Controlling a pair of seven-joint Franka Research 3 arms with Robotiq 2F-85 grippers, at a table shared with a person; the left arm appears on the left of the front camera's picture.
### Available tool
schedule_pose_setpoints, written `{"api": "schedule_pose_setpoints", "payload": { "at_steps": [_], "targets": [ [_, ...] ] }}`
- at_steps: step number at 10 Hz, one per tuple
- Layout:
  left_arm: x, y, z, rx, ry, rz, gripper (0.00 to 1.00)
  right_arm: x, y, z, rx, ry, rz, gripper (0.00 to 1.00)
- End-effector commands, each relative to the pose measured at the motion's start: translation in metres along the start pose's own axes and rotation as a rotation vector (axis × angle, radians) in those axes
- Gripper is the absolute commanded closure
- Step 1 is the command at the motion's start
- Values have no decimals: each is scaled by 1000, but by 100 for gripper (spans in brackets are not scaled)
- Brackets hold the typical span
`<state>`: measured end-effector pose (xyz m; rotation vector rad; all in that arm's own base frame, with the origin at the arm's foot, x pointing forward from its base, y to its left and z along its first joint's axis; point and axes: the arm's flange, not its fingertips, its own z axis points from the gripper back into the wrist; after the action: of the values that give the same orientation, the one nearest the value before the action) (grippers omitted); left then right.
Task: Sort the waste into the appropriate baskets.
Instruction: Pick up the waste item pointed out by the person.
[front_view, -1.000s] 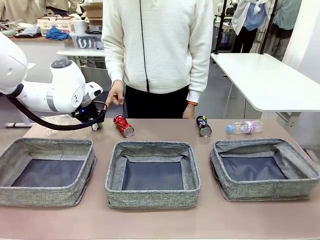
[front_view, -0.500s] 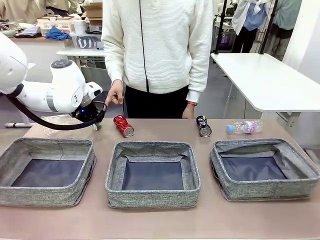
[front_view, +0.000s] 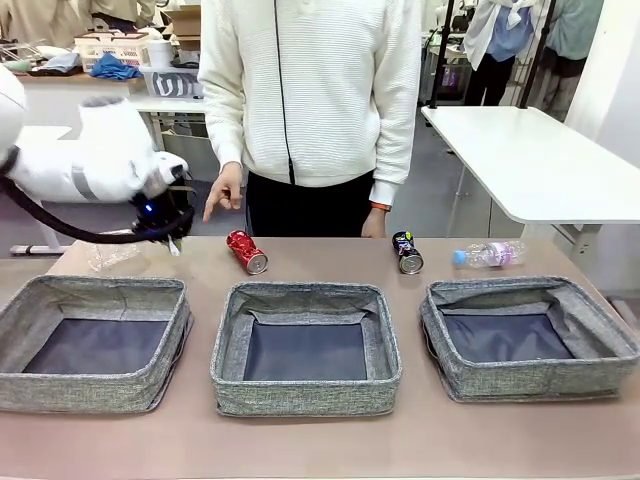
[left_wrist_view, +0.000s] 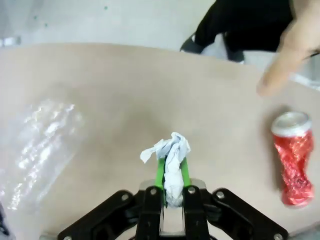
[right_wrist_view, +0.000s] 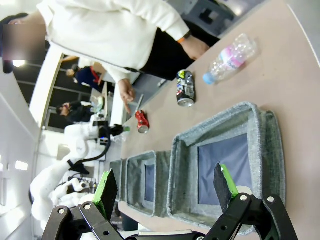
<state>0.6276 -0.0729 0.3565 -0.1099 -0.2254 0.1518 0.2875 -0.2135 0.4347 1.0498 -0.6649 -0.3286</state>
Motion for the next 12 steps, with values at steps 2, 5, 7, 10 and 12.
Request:
{"api": "schedule_pose_setpoints", "payload": {
  "at_steps": [2,5,7,10,12],
  "targets": [
    [-76,35,161,-69,127,31,100,3,-2,-2,19,-19,26,0],
    [-173,36,192,22,-103,-69,100,3,-2,-2,19,-19,26,0],
    [-112,35,195,-9,26,13,100,3,-2,-2,19,-19,26,0],
    [-133,37,195,10,3,-5,89,3,-2,-2,19,-19,26,0],
    [-180,-52,220,31,40,-15,89,3,-2,-2,19,-19,26,0]
  ]
}}
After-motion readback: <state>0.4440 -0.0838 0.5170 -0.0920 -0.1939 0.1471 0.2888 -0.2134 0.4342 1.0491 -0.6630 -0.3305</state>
